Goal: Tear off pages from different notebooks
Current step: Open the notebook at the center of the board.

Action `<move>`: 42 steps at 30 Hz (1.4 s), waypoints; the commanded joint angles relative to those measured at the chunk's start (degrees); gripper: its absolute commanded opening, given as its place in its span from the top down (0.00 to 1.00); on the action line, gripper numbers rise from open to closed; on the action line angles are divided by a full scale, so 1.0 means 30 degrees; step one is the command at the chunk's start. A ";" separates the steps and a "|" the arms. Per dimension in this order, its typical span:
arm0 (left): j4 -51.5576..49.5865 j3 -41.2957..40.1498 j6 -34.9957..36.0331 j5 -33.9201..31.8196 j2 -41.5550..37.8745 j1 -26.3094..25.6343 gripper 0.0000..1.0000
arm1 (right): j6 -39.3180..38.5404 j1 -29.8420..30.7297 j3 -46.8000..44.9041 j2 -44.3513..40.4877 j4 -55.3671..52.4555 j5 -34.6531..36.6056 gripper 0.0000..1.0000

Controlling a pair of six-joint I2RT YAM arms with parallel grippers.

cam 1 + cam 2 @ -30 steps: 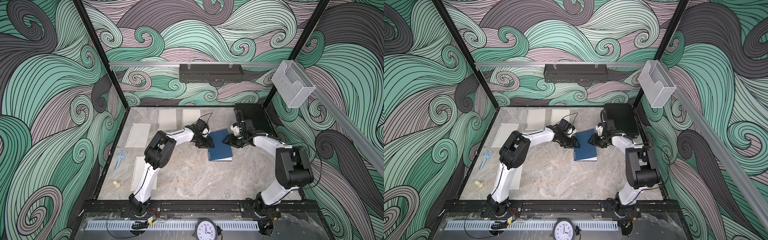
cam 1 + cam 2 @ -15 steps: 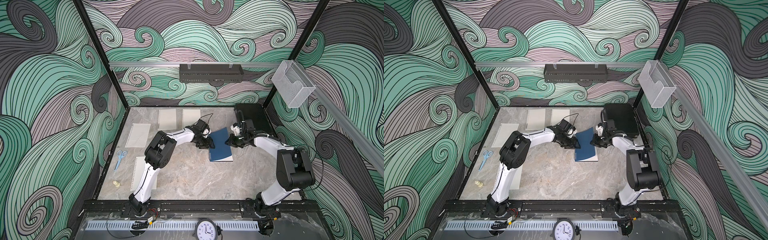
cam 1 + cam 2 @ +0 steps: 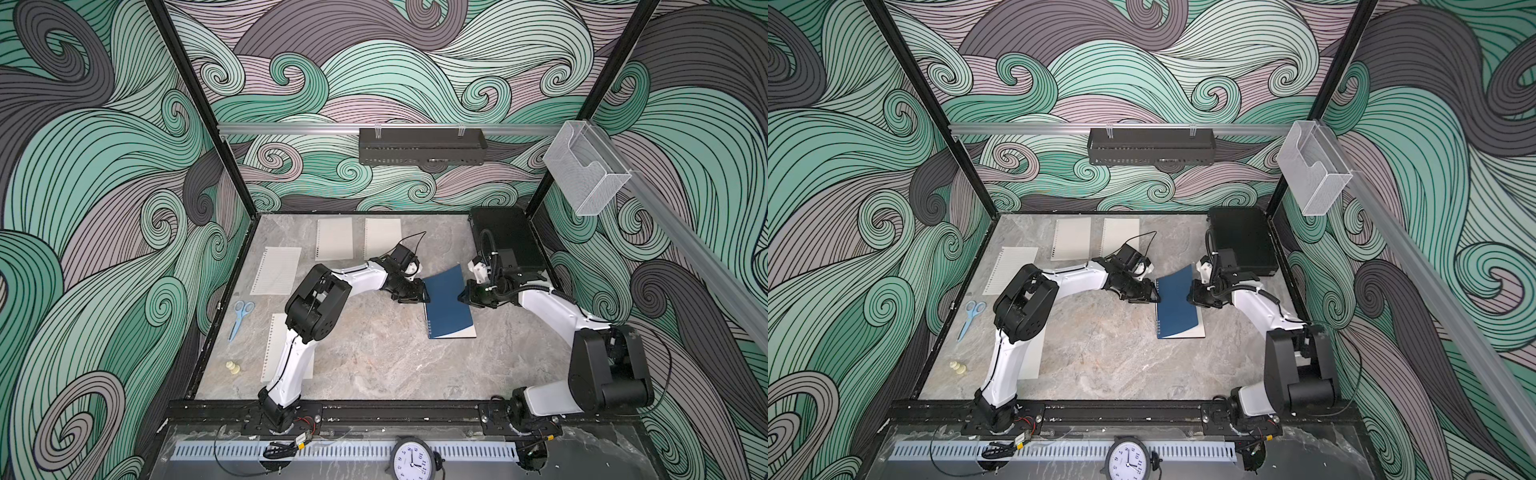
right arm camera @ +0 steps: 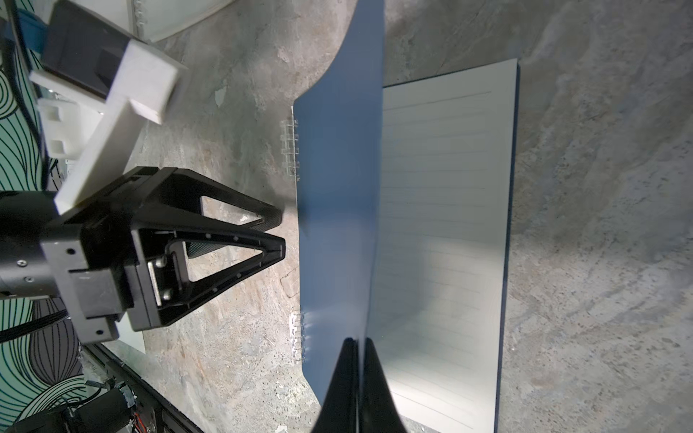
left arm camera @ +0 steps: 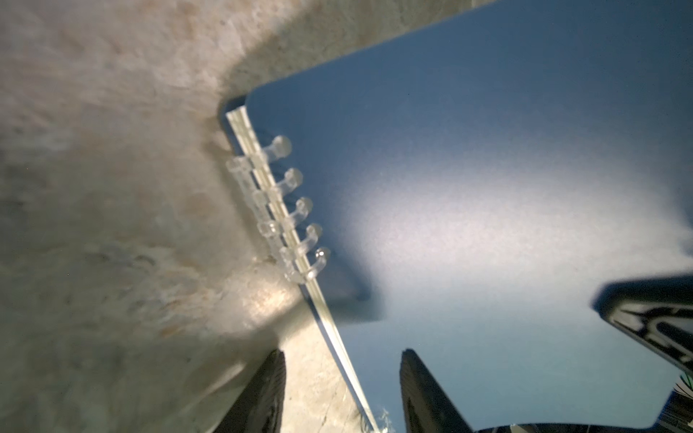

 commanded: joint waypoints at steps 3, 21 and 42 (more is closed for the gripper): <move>-0.0549 -0.0093 0.0416 -0.0803 -0.1358 0.0152 0.50 | -0.0199 0.0207 0.0392 -0.0317 -0.0489 0.0077 0.83; -0.0110 -0.2938 0.0838 -0.1128 -0.4123 0.2974 0.50 | 0.0336 0.2364 0.2009 -0.1748 -0.0817 -0.0040 0.74; 0.0069 -0.4512 0.0880 -0.1507 -0.4956 0.4233 0.50 | 0.0189 0.6741 0.5689 0.1792 0.0110 -0.0894 0.67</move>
